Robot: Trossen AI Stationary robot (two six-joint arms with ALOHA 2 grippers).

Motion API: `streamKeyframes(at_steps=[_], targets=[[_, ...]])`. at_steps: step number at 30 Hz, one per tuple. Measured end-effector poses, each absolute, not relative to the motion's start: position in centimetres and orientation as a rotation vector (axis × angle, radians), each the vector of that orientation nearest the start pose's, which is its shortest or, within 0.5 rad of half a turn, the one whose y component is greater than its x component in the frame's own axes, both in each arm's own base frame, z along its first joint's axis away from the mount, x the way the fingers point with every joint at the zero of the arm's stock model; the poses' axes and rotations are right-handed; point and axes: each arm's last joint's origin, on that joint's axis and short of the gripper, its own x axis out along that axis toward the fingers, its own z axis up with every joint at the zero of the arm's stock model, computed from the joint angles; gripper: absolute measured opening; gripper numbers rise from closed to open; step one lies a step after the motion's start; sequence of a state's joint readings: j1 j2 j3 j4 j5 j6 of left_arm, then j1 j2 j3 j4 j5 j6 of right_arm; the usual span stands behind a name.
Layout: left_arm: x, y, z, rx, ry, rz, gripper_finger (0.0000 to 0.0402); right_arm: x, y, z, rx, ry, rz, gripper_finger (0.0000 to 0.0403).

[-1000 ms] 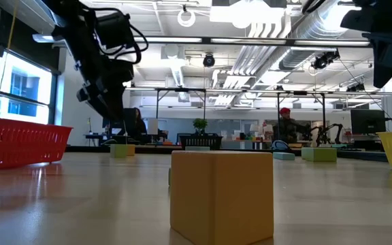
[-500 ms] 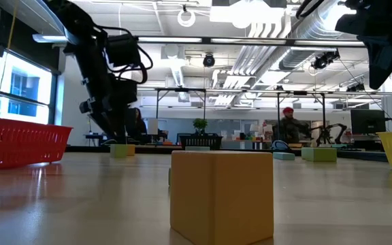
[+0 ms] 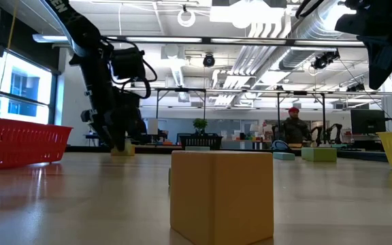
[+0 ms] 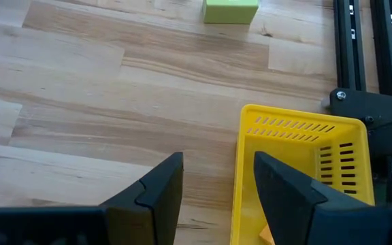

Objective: Sort & place blocks by color
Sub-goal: Put the green block into the black bin

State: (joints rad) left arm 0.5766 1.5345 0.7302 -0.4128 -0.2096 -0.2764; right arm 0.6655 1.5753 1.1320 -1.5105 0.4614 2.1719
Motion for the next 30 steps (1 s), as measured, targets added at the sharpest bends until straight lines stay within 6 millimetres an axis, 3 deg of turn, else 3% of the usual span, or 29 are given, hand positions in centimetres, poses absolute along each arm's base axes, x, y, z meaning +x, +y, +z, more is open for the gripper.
streamKeyframes(at_steps=[21,30], targets=[[21.83,15.08,14.14,-0.453,1.059,0.842,0.0238,19.15,13.39,22.97,0.65,0.856,-1.347,0.0167],[21.71,14.99,14.08,-0.389,1.105,0.798,0.0193,19.2,13.43,22.94,0.658,0.855,-1.343,0.0167]])
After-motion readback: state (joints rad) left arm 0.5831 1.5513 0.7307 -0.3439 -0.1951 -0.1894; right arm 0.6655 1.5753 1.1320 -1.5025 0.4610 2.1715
